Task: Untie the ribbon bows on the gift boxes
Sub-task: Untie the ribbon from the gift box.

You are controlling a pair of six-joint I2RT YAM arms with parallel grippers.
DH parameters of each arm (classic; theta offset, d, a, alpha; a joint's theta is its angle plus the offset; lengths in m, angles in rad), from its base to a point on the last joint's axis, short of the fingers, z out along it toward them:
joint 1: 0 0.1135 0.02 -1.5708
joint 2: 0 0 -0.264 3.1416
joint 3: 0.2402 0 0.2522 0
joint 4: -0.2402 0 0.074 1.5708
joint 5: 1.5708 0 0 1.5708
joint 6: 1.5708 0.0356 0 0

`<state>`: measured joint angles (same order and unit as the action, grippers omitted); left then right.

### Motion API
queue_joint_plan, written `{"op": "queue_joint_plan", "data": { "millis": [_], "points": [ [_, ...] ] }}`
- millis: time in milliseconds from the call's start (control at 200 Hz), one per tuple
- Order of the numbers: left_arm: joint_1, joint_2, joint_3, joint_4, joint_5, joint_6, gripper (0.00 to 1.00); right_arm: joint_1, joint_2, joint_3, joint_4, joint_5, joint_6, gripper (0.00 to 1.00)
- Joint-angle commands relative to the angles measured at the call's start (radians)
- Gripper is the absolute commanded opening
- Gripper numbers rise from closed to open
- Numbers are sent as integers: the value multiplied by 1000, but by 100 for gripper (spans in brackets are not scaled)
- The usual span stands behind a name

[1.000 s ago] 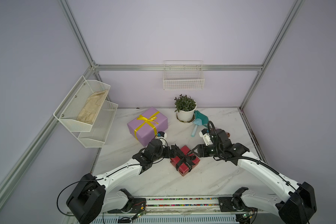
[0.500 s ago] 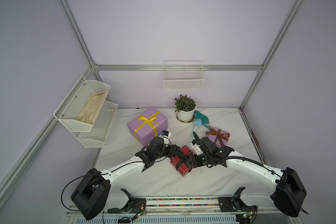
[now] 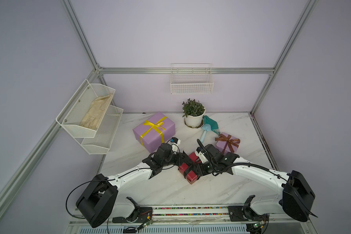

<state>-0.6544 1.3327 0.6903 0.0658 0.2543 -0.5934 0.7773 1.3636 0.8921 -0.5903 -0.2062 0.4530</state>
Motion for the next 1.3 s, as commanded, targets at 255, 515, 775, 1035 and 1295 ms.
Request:
{"op": "queue_joint_plan", "data": {
  "millis": [255,515,775,1035,1295],
  "points": [
    [6,-31,28,56,-112,-11,0,6,-28,16,-4,53,57,0],
    [6,5,45,118,-143,-26,0,7,-120,-38,-29,47,161,0],
    [33,18,87,-49,-398,-96,0,2,-232,-121,-131,164,320,0],
    [130,-78,79,-167,-491,-40,0,-48,-316,-154,-284,253,371,0],
    [224,-133,76,-242,-538,13,0,-133,-339,-160,-405,354,428,0]
  ]
}}
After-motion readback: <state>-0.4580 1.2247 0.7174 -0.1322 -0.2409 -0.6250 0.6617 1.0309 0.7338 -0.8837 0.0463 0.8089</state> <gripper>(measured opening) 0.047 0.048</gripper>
